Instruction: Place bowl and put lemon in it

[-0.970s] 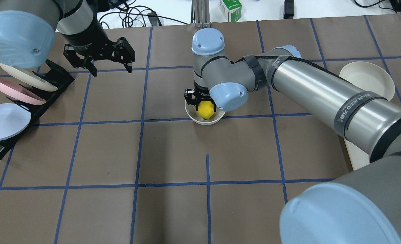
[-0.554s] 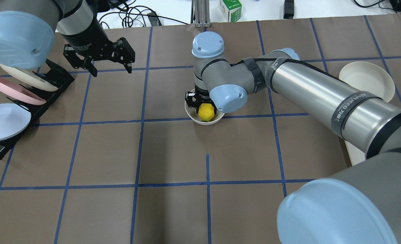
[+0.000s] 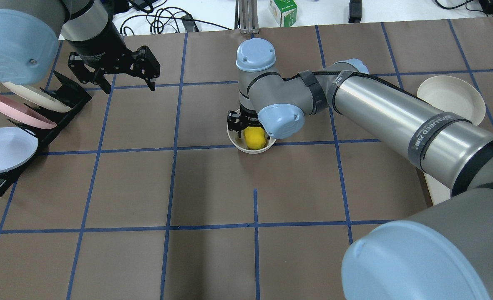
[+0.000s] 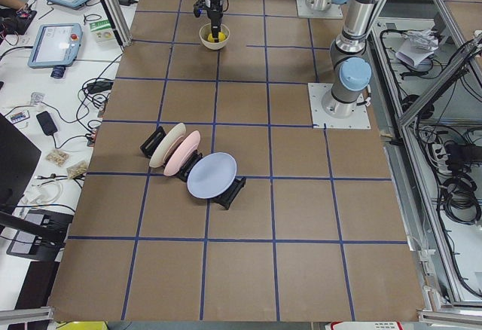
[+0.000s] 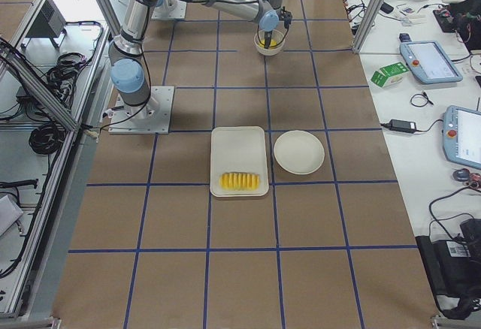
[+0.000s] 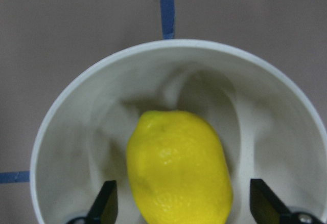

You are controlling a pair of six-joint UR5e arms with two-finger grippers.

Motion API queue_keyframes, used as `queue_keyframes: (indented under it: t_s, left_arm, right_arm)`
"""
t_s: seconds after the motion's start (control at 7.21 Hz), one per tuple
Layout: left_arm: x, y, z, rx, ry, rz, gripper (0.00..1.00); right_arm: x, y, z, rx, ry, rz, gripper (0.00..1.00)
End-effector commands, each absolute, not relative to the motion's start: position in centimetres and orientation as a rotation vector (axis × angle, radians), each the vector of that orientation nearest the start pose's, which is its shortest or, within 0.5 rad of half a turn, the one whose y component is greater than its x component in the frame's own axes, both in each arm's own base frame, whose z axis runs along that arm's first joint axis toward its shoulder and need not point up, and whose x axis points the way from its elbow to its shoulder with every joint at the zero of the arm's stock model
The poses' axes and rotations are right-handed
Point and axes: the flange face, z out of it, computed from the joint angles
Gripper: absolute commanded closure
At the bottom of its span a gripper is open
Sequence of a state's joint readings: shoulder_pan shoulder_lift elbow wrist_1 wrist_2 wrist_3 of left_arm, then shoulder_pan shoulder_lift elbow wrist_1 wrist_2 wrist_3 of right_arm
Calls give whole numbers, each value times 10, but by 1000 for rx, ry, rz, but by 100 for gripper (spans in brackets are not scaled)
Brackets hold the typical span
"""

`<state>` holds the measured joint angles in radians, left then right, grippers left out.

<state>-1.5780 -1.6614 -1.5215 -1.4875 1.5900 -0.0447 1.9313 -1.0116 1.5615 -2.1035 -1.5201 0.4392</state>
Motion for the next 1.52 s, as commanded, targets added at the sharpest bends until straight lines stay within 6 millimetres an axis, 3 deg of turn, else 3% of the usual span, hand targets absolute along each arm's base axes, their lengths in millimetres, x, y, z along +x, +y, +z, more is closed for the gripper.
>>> queue_keyframes:
  t_s: [0.0, 0.14, 0.28, 0.42, 0.69, 0.97, 1.11, 1.39]
  left_arm:
    - [-135, -530, 475, -58, 3115, -54, 0]
    - [-135, -531, 475, -58, 3117, -56, 0]
    - [-135, -531, 476, -58, 3117, -56, 0]
    - [-134, -531, 476, -60, 3117, -56, 0]
    - [-134, -531, 476, -60, 3117, -56, 0]
    - [-134, -531, 476, -60, 3117, -56, 0]
    - [-134, -531, 476, -60, 3117, -56, 0]
    - [-134, -531, 476, -60, 3117, -56, 0]
  right_arm:
    - [351, -573, 237, 101, 3181, -37, 0]
    - [346, -569, 276, 100, 3193, -98, 0]
    - [326, -567, 304, 119, 3203, -85, 0]
    - [305, -562, 344, -13, 3210, -158, 0]
    - [224, -564, 389, 73, 3216, -83, 0]
    - [159, -543, 441, 182, 3210, -66, 0]
    - [149, -534, 453, 150, 3184, -31, 0]
    - [143, -493, 488, 150, 3175, 35, 0]
